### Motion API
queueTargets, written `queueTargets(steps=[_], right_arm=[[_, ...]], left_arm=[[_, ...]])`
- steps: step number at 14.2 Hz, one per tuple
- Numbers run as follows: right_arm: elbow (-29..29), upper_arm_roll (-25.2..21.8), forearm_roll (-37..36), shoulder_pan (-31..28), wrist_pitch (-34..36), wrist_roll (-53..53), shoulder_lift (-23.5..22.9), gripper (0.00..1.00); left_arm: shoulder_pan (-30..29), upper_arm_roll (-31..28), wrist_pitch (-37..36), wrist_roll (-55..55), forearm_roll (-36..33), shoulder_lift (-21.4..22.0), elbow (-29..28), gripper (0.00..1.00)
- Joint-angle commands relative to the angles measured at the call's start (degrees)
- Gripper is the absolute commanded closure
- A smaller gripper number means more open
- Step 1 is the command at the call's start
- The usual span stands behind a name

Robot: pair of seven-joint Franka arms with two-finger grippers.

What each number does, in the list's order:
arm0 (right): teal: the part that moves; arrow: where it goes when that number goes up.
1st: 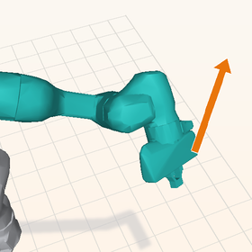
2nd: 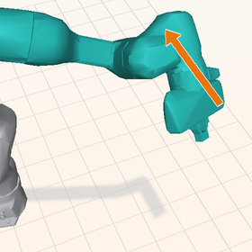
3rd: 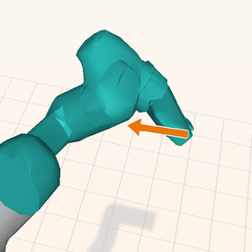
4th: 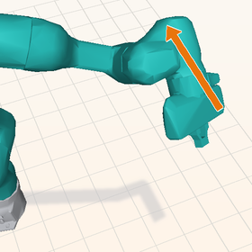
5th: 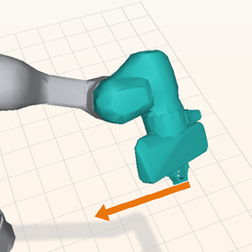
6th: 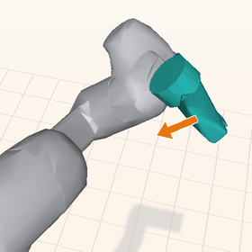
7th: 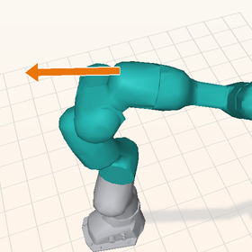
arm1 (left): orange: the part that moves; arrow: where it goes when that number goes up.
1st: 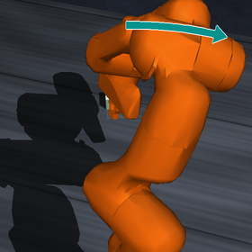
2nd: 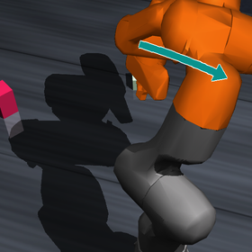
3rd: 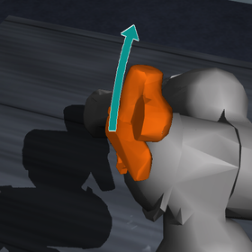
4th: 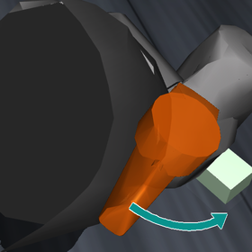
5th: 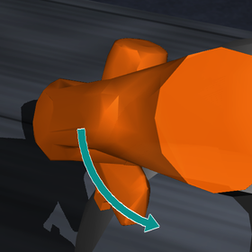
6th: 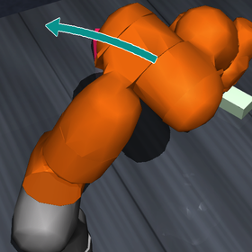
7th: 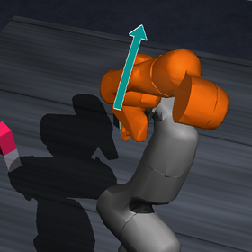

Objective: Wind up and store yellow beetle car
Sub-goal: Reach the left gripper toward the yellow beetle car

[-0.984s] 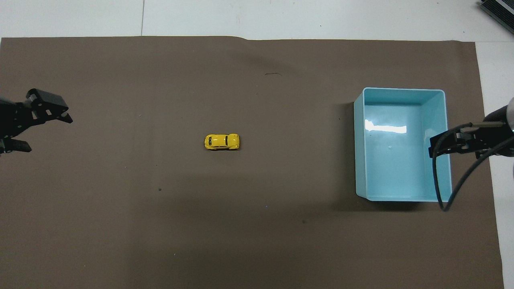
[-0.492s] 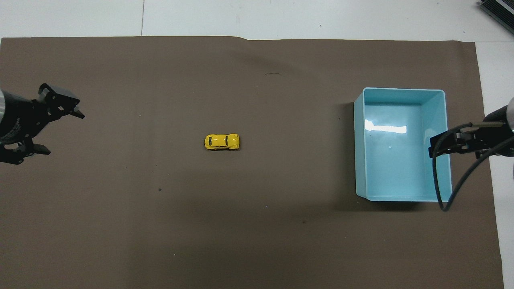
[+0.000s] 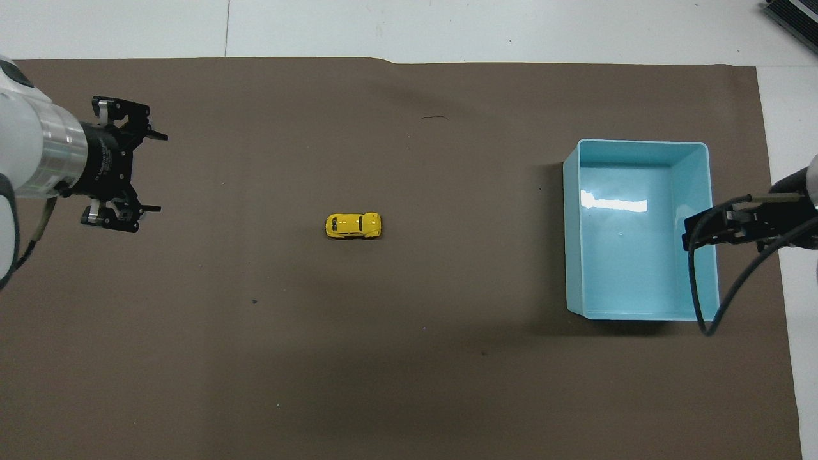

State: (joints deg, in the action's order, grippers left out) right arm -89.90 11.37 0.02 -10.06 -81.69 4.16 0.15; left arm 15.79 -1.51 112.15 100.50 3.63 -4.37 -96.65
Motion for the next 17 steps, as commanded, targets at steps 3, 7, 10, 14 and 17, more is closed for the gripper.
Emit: queueTargets(steps=[3,7,10,14,17], right_arm=[[-0.89,0.14,1.21,-0.66,-1.10,-1.09,0.64,0.00],[-0.89,0.14,1.21,-0.66,-1.10,-1.09,0.64,0.00],[-0.89,0.14,1.21,-0.66,-1.10,-1.09,0.64,0.00],[-0.89,0.14,1.21,-0.66,-1.10,-1.09,0.64,0.00],[-0.89,0.14,1.21,-0.66,-1.10,-1.09,0.64,0.00]], left_arm=[[4.42,-0.95,1.23,6.29,-0.21,-3.62,-0.30,0.00],[9.16,-0.95,1.49,12.77,-3.01,-8.27,-0.30,0.00],[10.49,-0.78,4.03,18.93,-3.37,-9.87,-0.73,0.00],[11.98,-0.78,6.50,21.14,-3.28,-12.41,-1.09,0.00],[13.56,-0.78,10.88,23.68,-2.76,-15.75,-1.61,0.00]])
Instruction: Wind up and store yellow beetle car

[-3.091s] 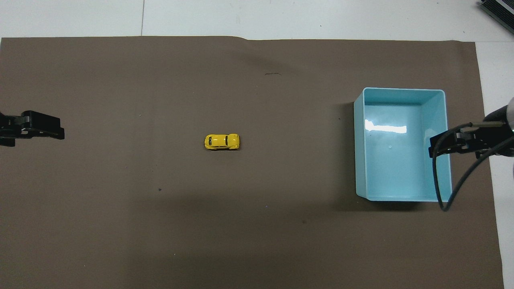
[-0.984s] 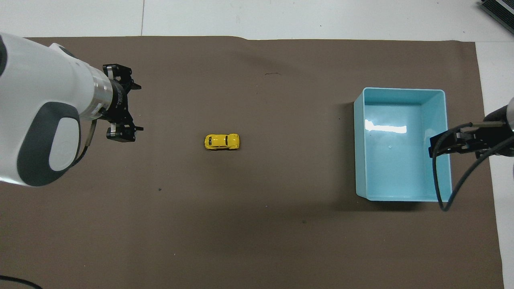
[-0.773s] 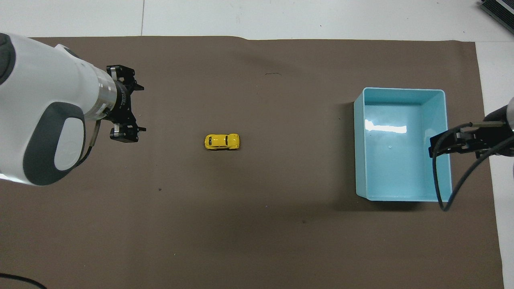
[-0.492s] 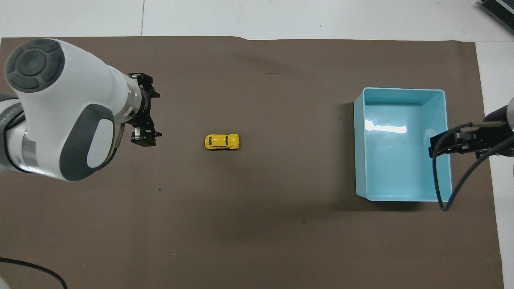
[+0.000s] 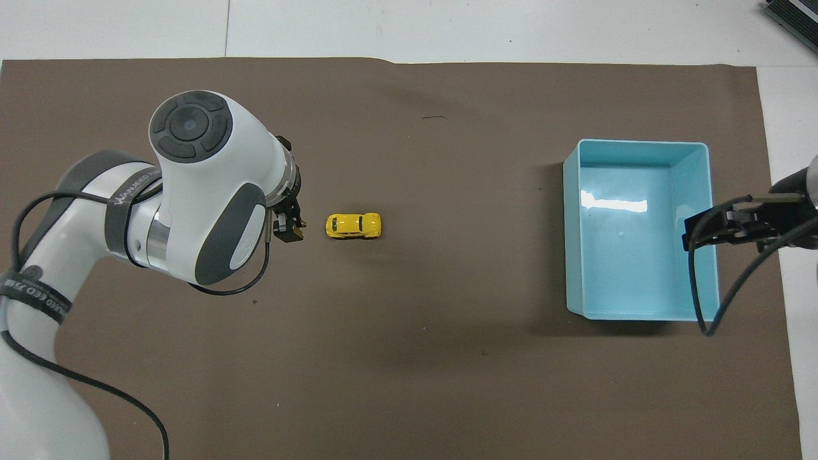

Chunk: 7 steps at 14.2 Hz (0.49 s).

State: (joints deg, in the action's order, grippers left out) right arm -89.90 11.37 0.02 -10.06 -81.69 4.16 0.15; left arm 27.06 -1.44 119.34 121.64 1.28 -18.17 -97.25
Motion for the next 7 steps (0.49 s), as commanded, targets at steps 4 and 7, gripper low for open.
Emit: queueTargets(steps=[4,7], right_arm=[[-0.89,0.14,1.21,-0.66,-1.10,-1.09,0.64,0.00],[-0.89,0.14,1.21,-0.66,-1.10,-1.09,0.64,0.00]], left_arm=[[4.13,-0.75,6.16,2.19,-0.49,-4.31,-3.30,0.00],[5.98,-0.75,8.71,2.28,-0.40,-6.95,-3.30,0.00]])
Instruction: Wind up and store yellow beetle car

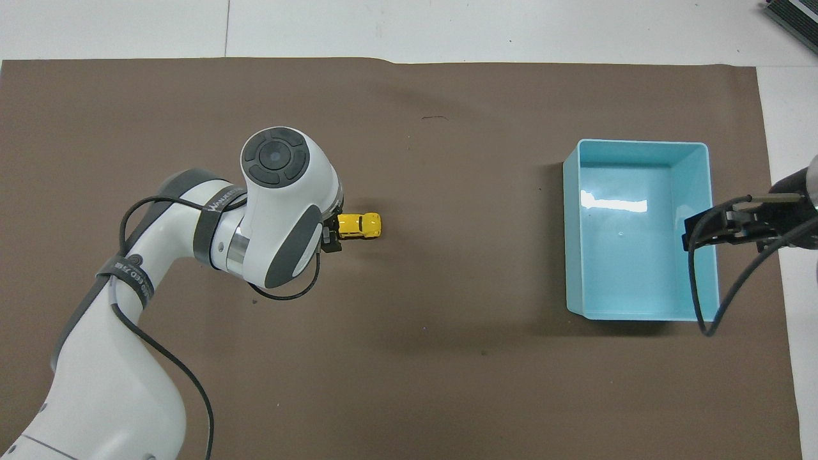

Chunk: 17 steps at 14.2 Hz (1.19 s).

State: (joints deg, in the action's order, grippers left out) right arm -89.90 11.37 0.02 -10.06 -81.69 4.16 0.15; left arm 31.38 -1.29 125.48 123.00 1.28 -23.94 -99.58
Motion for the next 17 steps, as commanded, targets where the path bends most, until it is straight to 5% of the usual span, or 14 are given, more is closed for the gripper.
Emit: queueTargets(steps=[1,7,13,17], right_arm=[[-0.89,0.14,1.21,-0.66,-1.10,-1.09,0.64,0.00],[-0.89,0.14,1.21,-0.66,-1.10,-1.09,0.64,0.00],[-0.89,0.14,1.21,-0.66,-1.10,-1.09,0.64,0.00],[-0.89,0.14,1.21,-0.66,-1.10,-1.09,0.64,0.00]], left_arm=[[2.19,-0.91,2.66,0.92,-0.40,-1.46,-1.05,0.00],[2.28,-0.91,5.38,0.83,-0.40,-1.02,-3.60,0.00],[2.29,-0.82,5.30,-1.01,-0.40,-0.93,-3.69,0.84],[2.20,-0.91,5.21,-3.12,-0.40,-0.58,-4.83,0.90]])
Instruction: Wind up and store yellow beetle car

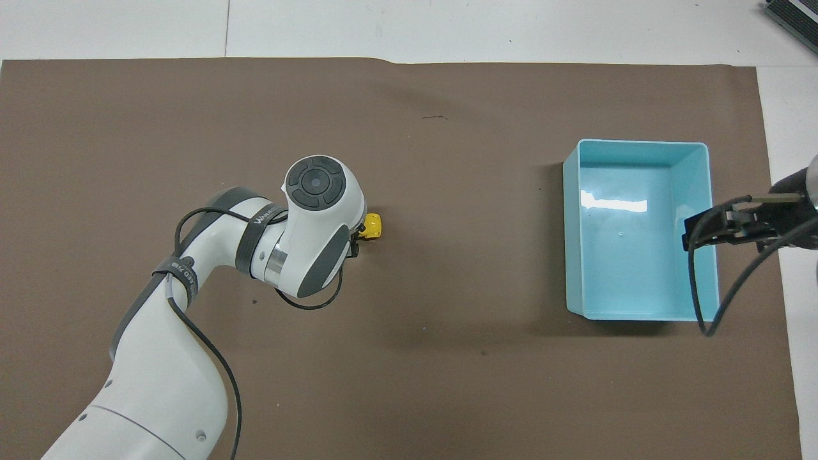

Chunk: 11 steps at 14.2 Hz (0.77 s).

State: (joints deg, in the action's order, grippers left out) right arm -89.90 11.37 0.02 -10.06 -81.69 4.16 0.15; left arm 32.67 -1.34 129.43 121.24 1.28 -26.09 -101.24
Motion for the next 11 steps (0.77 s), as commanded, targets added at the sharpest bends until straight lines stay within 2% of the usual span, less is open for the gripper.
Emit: queueTargets(steps=[1,5,11], right_arm=[[-0.89,0.14,1.21,-0.66,-1.10,-1.09,0.64,0.00],[-0.89,0.14,1.21,-0.66,-1.10,-1.09,0.64,0.00],[-0.89,0.14,1.21,-0.66,-1.10,-1.09,0.64,0.00]], left_arm=[[0.82,-0.86,1.26,-1.62,-0.40,1.57,-3.17,0.89],[0.12,-0.86,0.74,-1.54,-0.40,1.65,-3.17,0.85],[-2.34,-0.95,0.56,-1.89,-0.40,1.83,-4.49,0.85]])
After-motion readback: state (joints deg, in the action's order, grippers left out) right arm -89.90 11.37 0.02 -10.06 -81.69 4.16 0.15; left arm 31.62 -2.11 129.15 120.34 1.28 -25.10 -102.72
